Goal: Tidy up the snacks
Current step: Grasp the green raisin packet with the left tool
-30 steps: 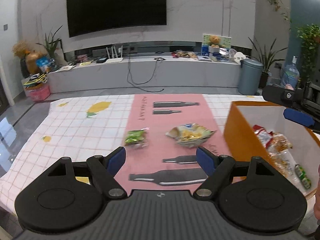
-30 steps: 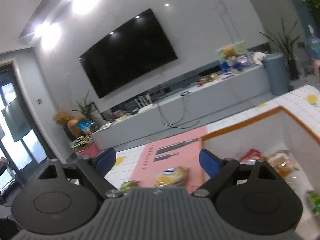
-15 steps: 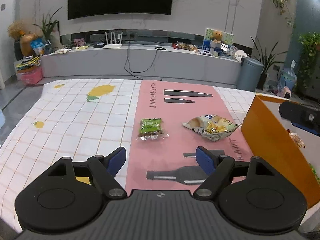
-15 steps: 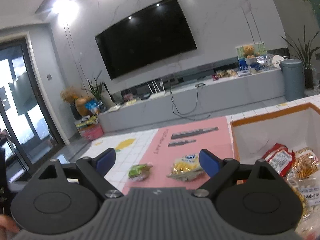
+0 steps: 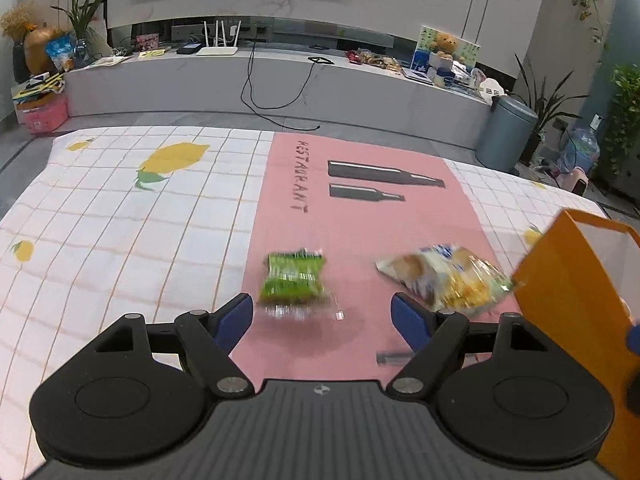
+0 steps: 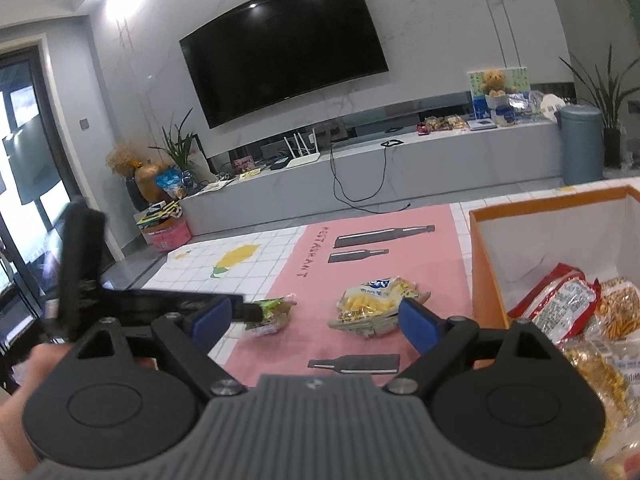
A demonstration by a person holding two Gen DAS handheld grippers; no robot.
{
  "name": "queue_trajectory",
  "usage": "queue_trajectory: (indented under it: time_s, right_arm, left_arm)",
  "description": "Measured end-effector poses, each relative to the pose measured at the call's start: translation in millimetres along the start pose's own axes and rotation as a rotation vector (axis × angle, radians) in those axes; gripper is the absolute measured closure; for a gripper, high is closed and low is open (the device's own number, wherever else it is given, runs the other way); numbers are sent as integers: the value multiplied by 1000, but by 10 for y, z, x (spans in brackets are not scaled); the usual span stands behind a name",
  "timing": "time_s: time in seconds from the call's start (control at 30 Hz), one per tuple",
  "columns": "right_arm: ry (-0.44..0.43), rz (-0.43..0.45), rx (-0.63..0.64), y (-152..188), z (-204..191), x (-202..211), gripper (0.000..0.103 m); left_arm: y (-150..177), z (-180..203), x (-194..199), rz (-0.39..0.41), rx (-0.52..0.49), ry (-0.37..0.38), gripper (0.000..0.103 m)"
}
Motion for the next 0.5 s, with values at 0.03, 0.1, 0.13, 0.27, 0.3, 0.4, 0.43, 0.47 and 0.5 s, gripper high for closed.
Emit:
queue_trajectory:
  time_s: [0.03, 0.1, 0.13, 0.27, 0.3, 0.4, 0.43, 0.47, 0.5]
  right_arm:
    - [0, -2, 1, -6, -4, -2, 14]
    - [5, -2, 9, -18, 1, -1, 14]
    - [9, 6, 13, -23, -15, 12, 14]
    - [25, 20, 2, -47, 28, 17, 14]
    - [27, 19, -5, -42, 39, 10, 14]
    - [32, 8, -14, -34, 46, -31, 14]
    - [31, 3, -8, -26, 32, -48, 14]
    - [31, -2, 2, -18, 11, -60, 14]
    - [30, -9, 15, -15, -13, -84, 14]
  left_arm:
    - [-21, -8, -50, -2, 4, -4, 12]
    - [-68, -30, -157, -8, 9, -4, 12]
    - [-87, -42, -220, -14, 13, -6, 12]
    - [-120, -101, -463, -68, 20, -58, 14]
    - [-117, -117, -522, -89, 20, -79, 15]
    - [-74, -160, -642, -117, 34, -68, 17]
    - [-67, -170, -661, -119, 40, -62, 22]
    - [-56, -181, -670, -115, 46, -55, 32]
    - [-46, -187, -669, -109, 52, -39, 37]
Point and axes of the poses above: each gripper's, at about its wrist camera, not at the fingertips, and x roughly against the way its jaws point, z to its right, y to its underside, the point moved 2 cm from there along -x, roughly the way its jaws point, and after that the axes turned 8 degrees about -x, right-handed, at the moved point
